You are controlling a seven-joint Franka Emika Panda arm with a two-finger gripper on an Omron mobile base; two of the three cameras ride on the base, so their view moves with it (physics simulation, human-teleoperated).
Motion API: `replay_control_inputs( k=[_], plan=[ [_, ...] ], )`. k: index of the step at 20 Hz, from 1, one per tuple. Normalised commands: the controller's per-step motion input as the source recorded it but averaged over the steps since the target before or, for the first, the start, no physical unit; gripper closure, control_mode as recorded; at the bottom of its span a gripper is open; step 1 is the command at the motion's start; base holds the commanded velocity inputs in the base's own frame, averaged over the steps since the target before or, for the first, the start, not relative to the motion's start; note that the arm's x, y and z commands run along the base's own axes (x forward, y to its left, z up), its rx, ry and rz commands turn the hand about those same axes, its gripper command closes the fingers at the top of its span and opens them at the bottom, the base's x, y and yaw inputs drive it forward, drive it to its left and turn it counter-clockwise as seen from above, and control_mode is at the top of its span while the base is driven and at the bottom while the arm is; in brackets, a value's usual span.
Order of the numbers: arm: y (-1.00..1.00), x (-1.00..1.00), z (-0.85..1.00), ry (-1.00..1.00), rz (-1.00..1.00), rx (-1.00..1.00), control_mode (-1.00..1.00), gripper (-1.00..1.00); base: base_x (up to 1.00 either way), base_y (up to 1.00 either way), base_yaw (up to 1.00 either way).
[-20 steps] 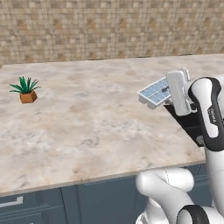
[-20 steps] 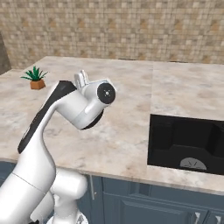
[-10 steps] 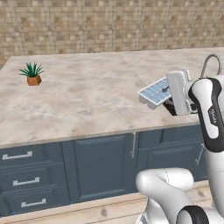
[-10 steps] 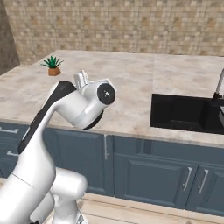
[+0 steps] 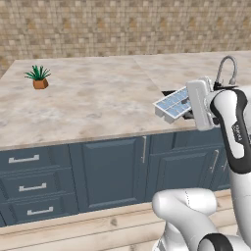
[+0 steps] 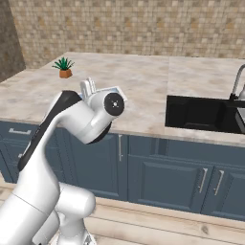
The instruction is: The ice cube tray has been filled with water. Take the tray and place it in the freezer to make ice. Close the freezer door after placing the tray.
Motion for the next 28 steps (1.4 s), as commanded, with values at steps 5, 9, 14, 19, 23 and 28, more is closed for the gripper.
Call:
replay_control_inputs(
  k=[5,9,14,19,23,28],
  plan=[
    [0.0,0.0,0.0,0.0,0.0,0.0,1.0,1.0,-0.87,0.0,-0.04],
    [0.0,0.0,0.0,0.0,0.0,0.0,1.0,1.0,-0.28,0.15,0.18],
    [0.0,0.0,0.0,0.0,0.0,0.0,1.0,1.0,0.05,0.34,0.53],
    [0.0,0.0,0.0,0.0,0.0,0.0,1.0,1.0,0.14,0.45,0.56],
    [0.0,0.0,0.0,0.0,0.0,0.0,1.0,1.0,0.33,0.49,0.52],
    [0.0,0.0,0.0,0.0,0.0,0.0,1.0,1.0,0.65,0.44,0.44]
  ],
)
